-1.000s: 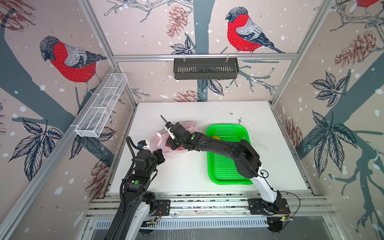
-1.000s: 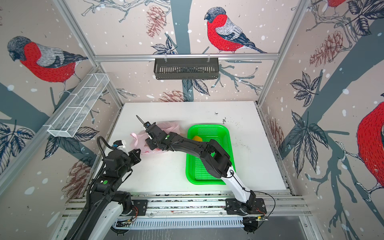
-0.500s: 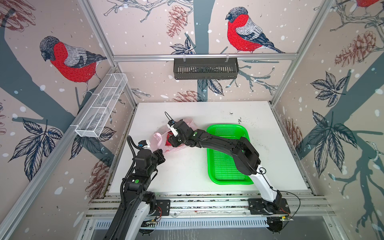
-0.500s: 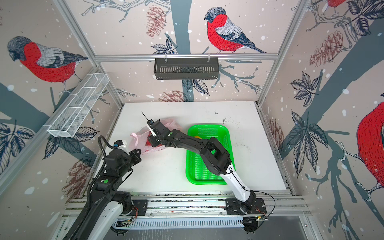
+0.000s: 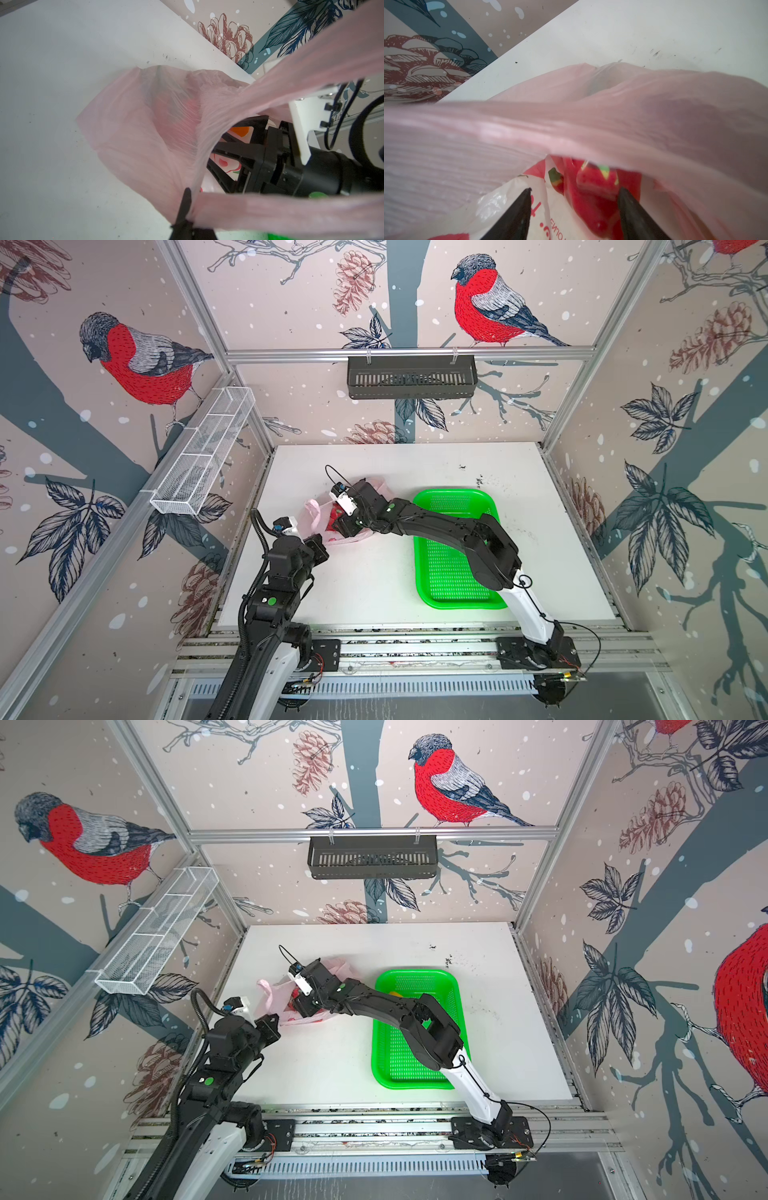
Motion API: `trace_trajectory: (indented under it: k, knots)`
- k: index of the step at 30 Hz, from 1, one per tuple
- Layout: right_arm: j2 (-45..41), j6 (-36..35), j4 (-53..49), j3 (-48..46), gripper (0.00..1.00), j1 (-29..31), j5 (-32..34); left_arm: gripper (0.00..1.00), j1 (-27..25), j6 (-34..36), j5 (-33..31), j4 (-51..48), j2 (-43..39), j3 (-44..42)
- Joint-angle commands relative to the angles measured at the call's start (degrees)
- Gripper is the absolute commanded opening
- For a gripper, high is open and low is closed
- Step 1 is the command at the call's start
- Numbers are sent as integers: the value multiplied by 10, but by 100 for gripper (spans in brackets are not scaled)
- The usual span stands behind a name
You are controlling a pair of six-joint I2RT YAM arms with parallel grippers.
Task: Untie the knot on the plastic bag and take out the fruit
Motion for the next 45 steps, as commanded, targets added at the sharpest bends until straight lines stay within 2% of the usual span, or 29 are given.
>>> trace_trajectory:
  k: [1,17,23,39,45]
  knots:
    - [-4,-43,7,2,67,0,-12,0,0,11,-20,2,2,8]
    - [18,-116,40,4,83,1,4,0,0,21,-13,37,41,17]
    - [37,-124,39,17,90,0,-15,0,-1,28,-10,41,46,17]
    - [76,-93,34,44,91,-3,-11,0,0,28,-1,55,57,10]
    - [78,-81,40,44,87,-5,-17,0,0,28,0,55,55,10]
